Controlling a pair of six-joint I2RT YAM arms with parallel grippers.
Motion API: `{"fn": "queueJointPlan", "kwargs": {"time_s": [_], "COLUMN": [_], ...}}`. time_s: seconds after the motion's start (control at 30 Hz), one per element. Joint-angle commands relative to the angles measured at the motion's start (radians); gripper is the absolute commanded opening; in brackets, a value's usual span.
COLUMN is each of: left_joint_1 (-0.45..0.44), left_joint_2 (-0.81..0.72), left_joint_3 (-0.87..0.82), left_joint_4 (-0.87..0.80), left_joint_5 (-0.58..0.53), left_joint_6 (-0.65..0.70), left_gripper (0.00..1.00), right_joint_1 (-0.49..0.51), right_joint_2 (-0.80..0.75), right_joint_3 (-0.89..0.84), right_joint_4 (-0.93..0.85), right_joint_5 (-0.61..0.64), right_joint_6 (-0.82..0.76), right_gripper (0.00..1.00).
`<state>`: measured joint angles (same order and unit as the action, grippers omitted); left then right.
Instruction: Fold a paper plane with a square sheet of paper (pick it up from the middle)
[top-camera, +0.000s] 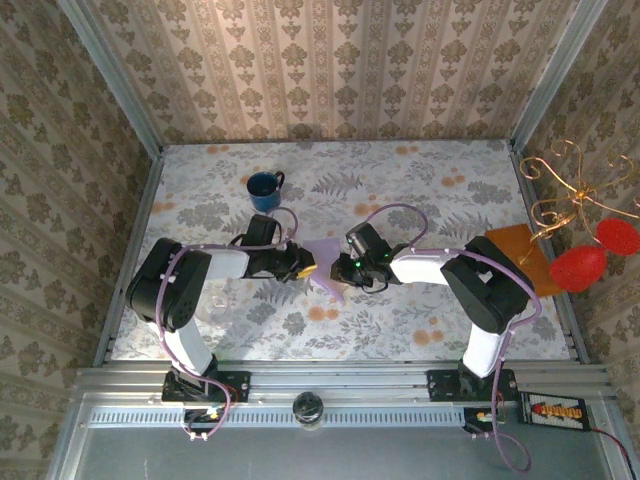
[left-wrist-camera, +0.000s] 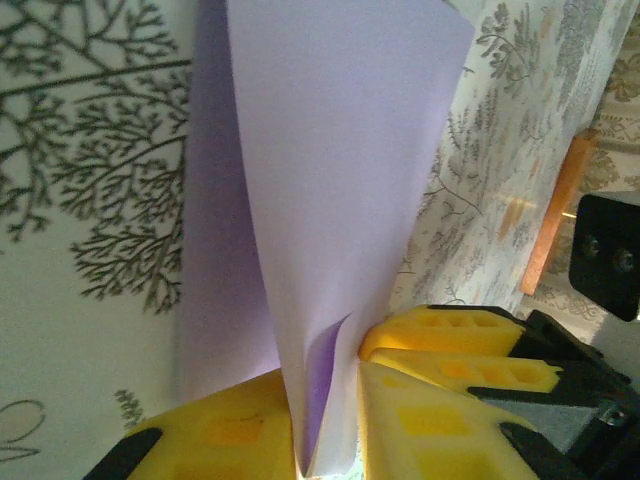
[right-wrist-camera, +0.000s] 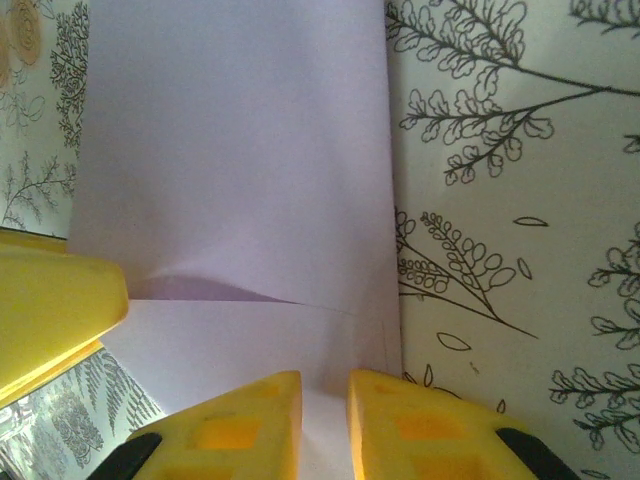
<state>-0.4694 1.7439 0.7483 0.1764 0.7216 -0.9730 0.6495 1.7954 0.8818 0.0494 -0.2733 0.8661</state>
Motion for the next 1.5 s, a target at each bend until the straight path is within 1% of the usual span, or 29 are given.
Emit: {"fn": "queueJointPlan", "kwargs": {"time_s": [0.0,0.1,0.2,0.4,0.6,0.73,0.8,0.9,0.97,1.07,1.23,1.47], "left_joint_1": [0.008,0.008,0.009,0.009,0.008,0.009,0.008,0.008,0.003,-0.017,-0.039,-0.060], "left_joint_2": [0.016,0.015,0.016,0.033,0.038,0.023,0.009,-0.012,-0.030,-0.044,-0.032,-0.009], "left_joint_3": [0.038,0.042,0.040,0.051,0.061,0.063,0.065,0.074,0.093,0.127,0.169,0.204], "left_joint_4": [-0.068,-0.102,-0.099,-0.098,-0.104,-0.107,-0.109,-0.126,-0.173,-0.255,-0.298,-0.339], "left_joint_5": [0.045,0.033,0.033,0.051,0.052,0.034,0.019,-0.012,-0.061,-0.154,-0.190,-0.208], "left_joint_6": [0.065,0.082,0.080,0.087,0.091,0.083,0.076,0.073,0.089,0.114,0.109,0.110], "left_gripper": [0.21,0.22,0.25,0.24,0.16,0.08,0.07,0.06,0.06,0.06,0.06,0.06], "right_joint_1": [-0.004,-0.004,-0.004,-0.004,-0.005,-0.005,-0.005,-0.005,-0.003,0.015,0.096,0.228], "right_joint_2": [0.016,0.015,0.015,0.012,-0.007,-0.053,-0.087,-0.141,-0.179,-0.226,-0.245,-0.128], "right_joint_3": [-0.028,-0.029,-0.029,-0.029,-0.017,-0.010,0.002,0.034,0.041,0.034,0.042,0.135], "right_joint_4": [-0.036,-0.034,-0.036,-0.032,-0.038,-0.052,-0.080,-0.186,-0.239,-0.281,-0.319,-0.351], "right_joint_5": [0.010,0.013,0.014,0.014,0.023,0.045,0.072,0.174,0.245,0.327,0.432,0.529], "right_joint_6": [-0.010,-0.010,-0.010,-0.017,-0.046,-0.095,-0.137,-0.213,-0.258,-0.311,-0.388,-0.478], "right_gripper": [0.21,0.21,0.22,0.22,0.24,0.29,0.32,0.43,0.49,0.53,0.52,0.45]}}
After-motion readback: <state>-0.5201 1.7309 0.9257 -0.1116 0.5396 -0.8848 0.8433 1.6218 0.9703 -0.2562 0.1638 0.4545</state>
